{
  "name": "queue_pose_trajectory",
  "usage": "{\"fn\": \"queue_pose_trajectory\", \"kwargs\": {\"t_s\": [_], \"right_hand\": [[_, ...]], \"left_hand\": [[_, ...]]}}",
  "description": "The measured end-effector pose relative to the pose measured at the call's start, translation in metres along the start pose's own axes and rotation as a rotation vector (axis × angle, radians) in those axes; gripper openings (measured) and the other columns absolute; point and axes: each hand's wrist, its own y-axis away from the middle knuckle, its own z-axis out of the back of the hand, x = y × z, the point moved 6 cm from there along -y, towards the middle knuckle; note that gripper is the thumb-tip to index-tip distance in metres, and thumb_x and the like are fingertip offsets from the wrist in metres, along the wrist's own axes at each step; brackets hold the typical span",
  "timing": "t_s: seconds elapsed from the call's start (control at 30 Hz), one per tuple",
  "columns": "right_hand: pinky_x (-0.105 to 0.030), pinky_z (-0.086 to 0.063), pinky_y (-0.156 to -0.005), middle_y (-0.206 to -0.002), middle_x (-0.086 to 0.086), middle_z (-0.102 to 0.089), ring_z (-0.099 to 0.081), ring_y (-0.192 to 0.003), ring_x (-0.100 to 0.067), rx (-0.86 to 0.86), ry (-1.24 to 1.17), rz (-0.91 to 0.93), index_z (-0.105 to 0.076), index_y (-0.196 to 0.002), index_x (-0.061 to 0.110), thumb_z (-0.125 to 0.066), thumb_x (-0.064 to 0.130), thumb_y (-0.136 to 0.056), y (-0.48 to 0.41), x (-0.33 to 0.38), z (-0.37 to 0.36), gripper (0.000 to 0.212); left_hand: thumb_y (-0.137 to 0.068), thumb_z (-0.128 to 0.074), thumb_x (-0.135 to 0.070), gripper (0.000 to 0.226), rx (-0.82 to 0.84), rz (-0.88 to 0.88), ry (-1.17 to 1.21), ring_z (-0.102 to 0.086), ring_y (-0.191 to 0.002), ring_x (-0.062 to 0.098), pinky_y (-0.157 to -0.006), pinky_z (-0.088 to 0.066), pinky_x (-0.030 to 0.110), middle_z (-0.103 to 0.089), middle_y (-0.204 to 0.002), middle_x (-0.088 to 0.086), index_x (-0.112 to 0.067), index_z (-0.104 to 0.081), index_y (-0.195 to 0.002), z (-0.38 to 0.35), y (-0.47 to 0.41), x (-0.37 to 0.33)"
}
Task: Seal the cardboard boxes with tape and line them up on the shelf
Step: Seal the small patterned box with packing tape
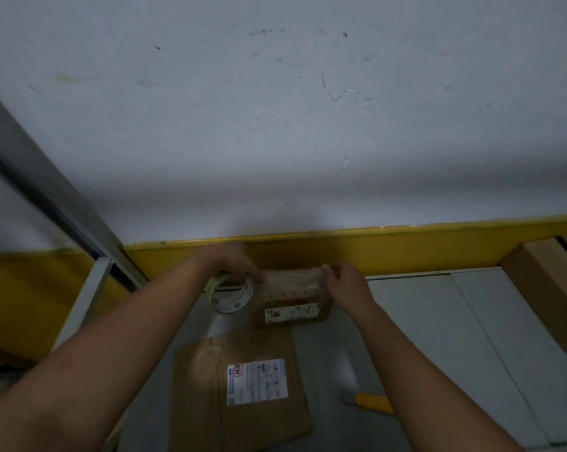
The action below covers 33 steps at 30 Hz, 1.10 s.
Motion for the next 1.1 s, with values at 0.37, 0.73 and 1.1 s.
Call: {"fn": "queue_pose_trajectory", "kwargs": {"t_s": [0.37, 0.73, 1.1], "right_hand": [[-0.048, -0.045, -0.097, -0.139, -0.017, -0.051, -0.047, -0.126, -0.035, -0.012, 0.417, -0.038, -0.049, -0.140, 0.015, -0.030, 0.057, -0.107, 0.001, 0.029, -0.055, 0.057], [-0.049, -0.044, -0.098, -0.133, -0.014, -0.058, -0.050, -0.123, -0.034, -0.094, 0.442, -0.013, -0.058, -0.133, 0.017, -0.022, 0.057, -0.107, -0.010, 0.037, -0.059, 0.060], [-0.048, -0.045, -0.095, -0.134, -0.011, -0.055, -0.049, -0.121, -0.032, -0.043, 0.607, -0.004, -0.060, -0.133, 0.020, -0.018, 0.056, -0.107, -0.012, 0.033, -0.070, 0.061]], "left_hand": [[-0.069, -0.080, -0.080, 0.098, -0.061, -0.055, 0.098, -0.067, -0.112, 0.036, -0.076, -0.057, 0.041, -0.064, -0.132, 0.022, -0.001, -0.066, -0.126, -0.013, 0.017, 0.019], [-0.095, -0.070, -0.057, 0.051, -0.178, -0.496, 0.629, -0.038, -0.056, 0.013, -0.058, -0.023, 0.033, -0.037, -0.063, 0.001, -0.023, -0.051, -0.062, -0.014, 0.047, 0.042], [-0.091, -0.079, -0.050, 0.055, -0.246, -0.427, 0.422, -0.032, -0.051, 0.013, -0.058, -0.021, 0.033, -0.031, -0.059, 0.001, -0.019, -0.049, -0.058, -0.014, 0.022, 0.057]]}}
